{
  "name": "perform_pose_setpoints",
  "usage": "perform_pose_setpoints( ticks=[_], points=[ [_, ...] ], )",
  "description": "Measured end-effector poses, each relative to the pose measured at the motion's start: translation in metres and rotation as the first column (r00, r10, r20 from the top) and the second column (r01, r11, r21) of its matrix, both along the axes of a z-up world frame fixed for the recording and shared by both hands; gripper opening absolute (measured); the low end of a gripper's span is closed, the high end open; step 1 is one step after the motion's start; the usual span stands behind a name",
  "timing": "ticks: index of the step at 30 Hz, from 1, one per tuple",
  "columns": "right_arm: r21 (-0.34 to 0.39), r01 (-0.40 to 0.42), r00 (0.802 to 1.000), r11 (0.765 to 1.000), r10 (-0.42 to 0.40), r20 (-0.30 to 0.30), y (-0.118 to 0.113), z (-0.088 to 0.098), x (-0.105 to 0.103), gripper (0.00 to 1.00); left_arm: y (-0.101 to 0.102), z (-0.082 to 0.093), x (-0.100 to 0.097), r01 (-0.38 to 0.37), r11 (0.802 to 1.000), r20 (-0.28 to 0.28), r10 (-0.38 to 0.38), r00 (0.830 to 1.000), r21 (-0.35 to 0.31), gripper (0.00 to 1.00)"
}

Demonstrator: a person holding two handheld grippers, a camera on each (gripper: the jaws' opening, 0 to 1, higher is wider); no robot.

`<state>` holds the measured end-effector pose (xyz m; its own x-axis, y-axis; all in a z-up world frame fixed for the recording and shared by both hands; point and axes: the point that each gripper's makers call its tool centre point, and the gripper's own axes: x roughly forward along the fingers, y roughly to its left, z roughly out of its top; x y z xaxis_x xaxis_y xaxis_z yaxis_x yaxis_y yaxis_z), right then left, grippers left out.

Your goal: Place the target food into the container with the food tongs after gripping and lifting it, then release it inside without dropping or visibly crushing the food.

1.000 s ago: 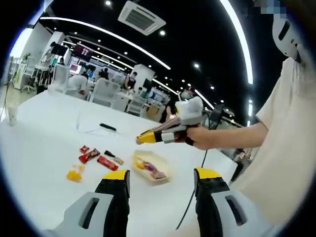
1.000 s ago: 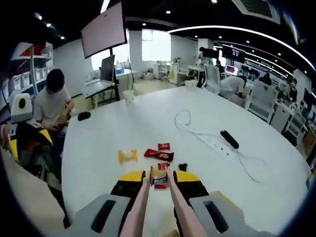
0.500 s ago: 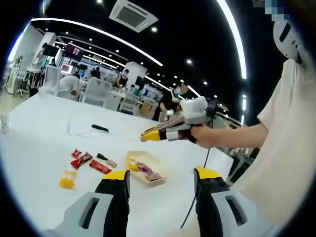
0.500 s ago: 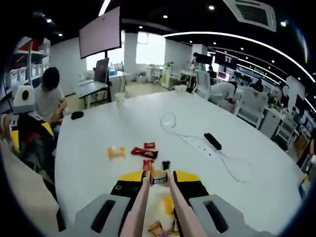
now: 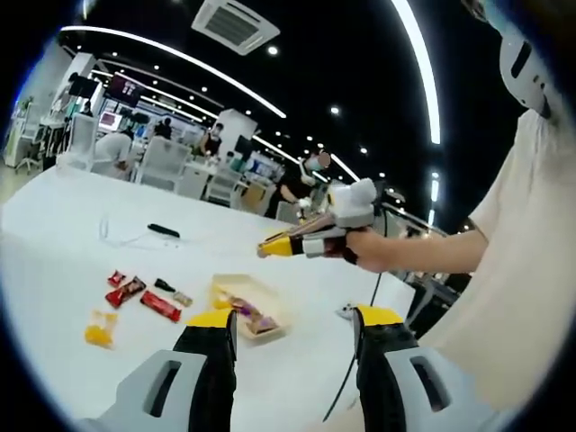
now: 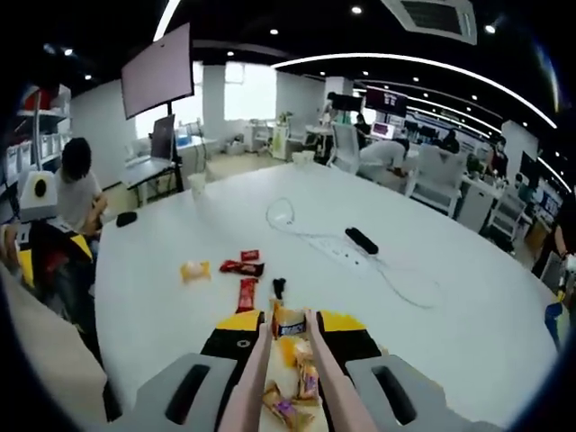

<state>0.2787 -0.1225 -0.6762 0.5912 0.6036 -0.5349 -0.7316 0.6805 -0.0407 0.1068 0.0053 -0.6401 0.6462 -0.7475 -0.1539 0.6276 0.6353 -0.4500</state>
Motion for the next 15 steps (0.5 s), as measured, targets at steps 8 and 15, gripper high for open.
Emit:
perform_pose_setpoints(
  ticks=[8, 15],
  points=[
    [0.003, 0.031, 0.999, 1.000, -0.031, -0.023, -0.019, -0.007, -0.006, 0.22, -0.004, -0.002, -0.004, 0.004, 1.000, -0.004, -0.003, 1.000, 0.004, 0.51],
    [-0.016, 0.040, 0.999, 0.999, -0.041, -0.033, -0.036, -0.010, -0.007, 0.22, -0.005, -0.002, -0.008, 0.005, 1.000, -0.009, -0.005, 1.000, 0.005, 0.51]
  ],
)
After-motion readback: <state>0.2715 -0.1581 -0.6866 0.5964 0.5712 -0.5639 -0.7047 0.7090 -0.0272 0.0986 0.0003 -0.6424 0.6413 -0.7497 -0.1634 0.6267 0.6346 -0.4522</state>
